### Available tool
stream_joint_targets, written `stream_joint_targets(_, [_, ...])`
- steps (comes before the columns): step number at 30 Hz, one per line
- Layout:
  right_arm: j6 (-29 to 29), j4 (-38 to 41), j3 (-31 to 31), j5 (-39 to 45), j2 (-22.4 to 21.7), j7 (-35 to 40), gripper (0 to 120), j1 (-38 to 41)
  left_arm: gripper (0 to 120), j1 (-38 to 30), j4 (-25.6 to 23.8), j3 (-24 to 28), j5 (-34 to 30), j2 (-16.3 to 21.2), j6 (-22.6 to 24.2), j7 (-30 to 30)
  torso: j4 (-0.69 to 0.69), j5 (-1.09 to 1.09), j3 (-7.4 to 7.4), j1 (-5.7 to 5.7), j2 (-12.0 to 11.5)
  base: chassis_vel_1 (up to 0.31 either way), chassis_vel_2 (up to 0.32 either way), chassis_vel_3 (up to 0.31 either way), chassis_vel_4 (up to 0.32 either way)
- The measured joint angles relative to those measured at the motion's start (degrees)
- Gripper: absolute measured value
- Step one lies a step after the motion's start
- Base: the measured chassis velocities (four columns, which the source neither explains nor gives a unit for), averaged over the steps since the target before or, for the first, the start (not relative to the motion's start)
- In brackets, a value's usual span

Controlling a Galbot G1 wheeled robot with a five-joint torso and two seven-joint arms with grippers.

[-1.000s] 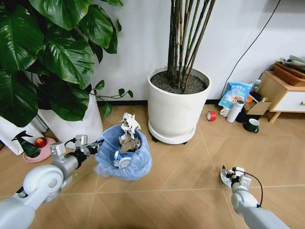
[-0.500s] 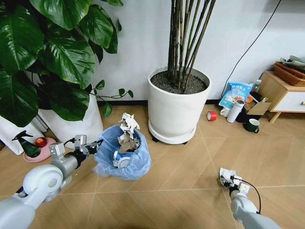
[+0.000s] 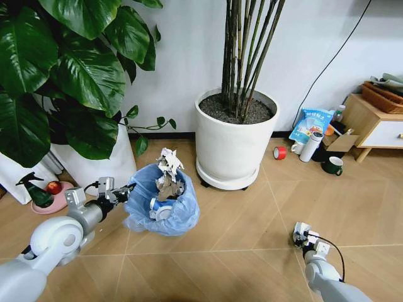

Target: Pick up the trash bin and place the garbage on the floor into it.

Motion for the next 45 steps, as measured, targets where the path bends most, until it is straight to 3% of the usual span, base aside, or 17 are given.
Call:
stream_joint_targets(3, [0.4,0.3,0.0,-0.1,-0.1,-0.1,1,0.0,0,0.0,0.0,0.0,0.0,0.0,0.0,0.0,0.0,0.0,0.0,0.0,0.0,0.0,0.0,0.0,0.0])
stream_joint_targets(7, [3.0,2.0,0.9,-1.9,-0.4,-2.6,0,0.1,0,0.0,0.1,0.0,0.0,0.0,0.0,0.0,-0.01,0.0,0.0,0.0,0.0,0.0,0.0,0.0,0.0])
stream_joint_targets(9, [9.9,2.2,1.6,-4.8,-0.3,-11.2,0,1.3,0,0.0,0.2,0.1,-0.1,-0.1,0.0,0.1,-0.02,-0.04,0.0,0.0,0.0,0.0,0.0,0.0,0.0])
stream_joint_targets(10, [9.9,2.2,1.6,-4.8,-0.3,-11.2,0,1.3,0,0.0,0.2,0.1,-0.1,-0.1,0.0,0.1,-0.02,-0.04,0.0,0.0,0.0,0.0,0.0,0.0,0.0])
stream_joint_targets(12, [18.3,4.7,0.7,-3.7,0.3,-23.1,0,3.0,0,0.0,0.3,0.3,-0.1,-0.1,0.0,0.2,0.0,0.01,0.0,0.0,0.0,0.0,0.0,0.0,0.0])
stream_joint_targets(14, [19.8,7.0,0.1,-2.4,0.1,-27.3,0,3.4,0,0.1,0.4,0.3,0.0,-0.1,0.0,0.2,0.0,0.04,0.0,0.0,0.0,0.0,0.0,0.0,0.0])
stream_joint_targets(16, [21.3,13.7,-2.3,0.1,-0.9,-35.2,0,4.6,0,0.3,0.4,0.6,0.1,-0.1,0.0,0.3,0.01,-0.05,0.0,0.0,0.0,0.0,0.0,0.0,0.0])
stream_joint_targets(18, [21.3,19.9,-5.2,1.6,-1.8,-39.9,0,6.2,0,0.1,0.4,0.9,0.1,-0.1,0.0,0.3,0.02,-0.02,0.0,0.0,0.0,0.0,0.0,0.0,0.0])
stream_joint_targets(22, [21.0,25.2,-9.4,2.4,-2.5,-42.3,0,9.4,0,-0.2,0.4,1.1,0.1,0.1,0.0,0.3,-0.01,-0.02,0.0,0.0,0.0,0.0,0.0,0.0,0.0])
stream_joint_targets(25, [22.3,29.5,-18.1,5.0,-2.1,-44.7,0,17.7,0,-0.2,0.3,1.5,0.1,0.7,0.1,0.3,-0.01,-0.02,0.0,0.0,0.0,0.0,0.0,0.0,0.0])
stream_joint_targets(27, [23.1,30.0,-23.9,6.4,-1.1,-47.3,0,23.8,0,-0.3,0.3,1.8,0.1,0.9,0.1,0.3,0.02,-0.03,0.0,0.0,0.0,0.0,0.0,0.0,0.0])
stream_joint_targets(33, [23.2,29.0,-33.0,10.3,2.1,-51.0,0,32.2,0,-0.5,0.7,2.0,0.2,0.9,0.2,0.5,0.02,-0.03,0.01,0.0,0.0,0.0,0.0,0.0,0.0])
stream_joint_targets(42, [20.3,26.0,-39.2,10.7,2.8,-52.6,0,36.6,0,-1.1,0.7,1.9,0.1,0.6,0.2,0.7,0.0,-0.02,0.0,0.0,0.0,0.0,0.0,0.0,0.0])
stream_joint_targets(45, [19.5,24.9,-39.3,9.1,2.2,-53.1,9,37.2,0,-1.5,0.7,1.9,0.0,0.5,0.2,0.7,-0.01,-0.02,0.0,0.0,0.0,0.0,0.0,0.0,0.0])
